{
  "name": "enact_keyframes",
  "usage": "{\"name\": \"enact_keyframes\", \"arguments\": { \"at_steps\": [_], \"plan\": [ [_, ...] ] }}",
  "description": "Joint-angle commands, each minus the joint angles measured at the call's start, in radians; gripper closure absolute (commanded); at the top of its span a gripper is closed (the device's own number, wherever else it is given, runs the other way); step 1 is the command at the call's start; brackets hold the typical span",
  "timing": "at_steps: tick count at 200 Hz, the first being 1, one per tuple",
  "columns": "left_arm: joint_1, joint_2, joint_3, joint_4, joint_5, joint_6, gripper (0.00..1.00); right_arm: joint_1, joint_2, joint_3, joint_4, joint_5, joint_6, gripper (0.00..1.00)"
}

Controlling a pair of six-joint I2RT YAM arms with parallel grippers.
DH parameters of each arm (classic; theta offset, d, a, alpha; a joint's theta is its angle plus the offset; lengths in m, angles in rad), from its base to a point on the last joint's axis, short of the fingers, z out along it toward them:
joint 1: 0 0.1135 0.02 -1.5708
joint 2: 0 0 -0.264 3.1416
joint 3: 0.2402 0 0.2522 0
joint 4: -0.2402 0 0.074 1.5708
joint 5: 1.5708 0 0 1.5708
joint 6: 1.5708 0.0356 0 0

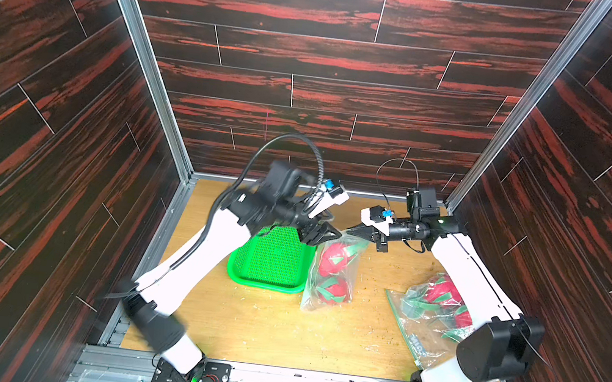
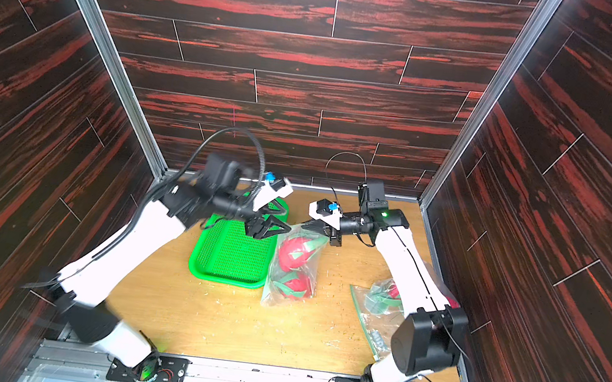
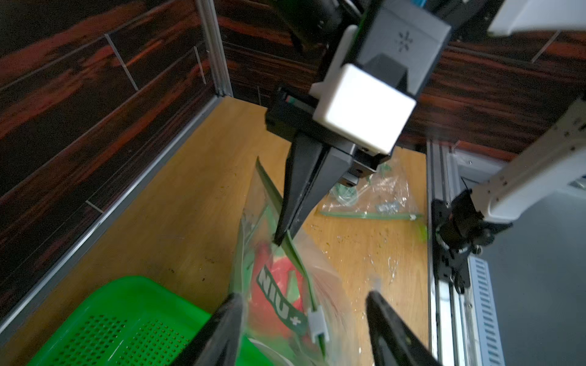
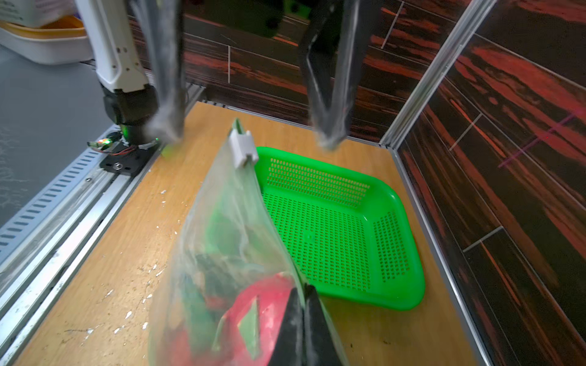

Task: Open the zip-top bag and take out the dragon fruit
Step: Pick up the zipper food storage bag at the center of the board.

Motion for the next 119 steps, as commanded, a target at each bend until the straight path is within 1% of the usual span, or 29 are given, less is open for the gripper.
{"name": "enact_keyframes", "arguments": {
  "at_steps": [1,17,33,46,72,84,96,108,119],
  "plan": [
    [0.012,-0.097,-0.204,0.48,-0.128,-0.22,0.23,0.002,-0.03,0.055,0.047,-0.004,0.08,1.0],
    [0.016,-0.125,-0.261,0.532,-0.15,-0.268,0.22,0.003,-0.037,0.062,0.034,0.008,0.083,1.0],
    [0.015,-0.114,-0.246,0.474,-0.107,-0.278,0.22,0.004,-0.044,0.056,0.034,0.019,0.083,1.0],
    [0.019,-0.111,-0.267,0.479,-0.115,-0.303,0.22,0.004,-0.044,0.062,0.024,0.031,0.093,1.0],
    [0.019,-0.139,-0.377,0.564,-0.069,-0.31,0.19,0.004,-0.042,0.078,0.011,0.054,0.124,1.0],
    [0.019,-0.156,-0.437,0.635,-0.048,-0.329,0.18,0.006,-0.042,0.081,0.009,0.06,0.131,1.0],
    [0.02,-0.163,-0.463,0.639,-0.032,-0.324,0.18,0.004,-0.042,0.084,0.007,0.066,0.139,1.0],
    [0.02,-0.164,-0.474,0.624,-0.022,-0.315,0.19,0.006,-0.042,0.088,0.0,0.069,0.144,1.0],
    [0.019,-0.162,-0.482,0.616,-0.009,-0.305,0.24,0.005,-0.044,0.09,-0.007,0.07,0.15,1.0]
  ]
}}
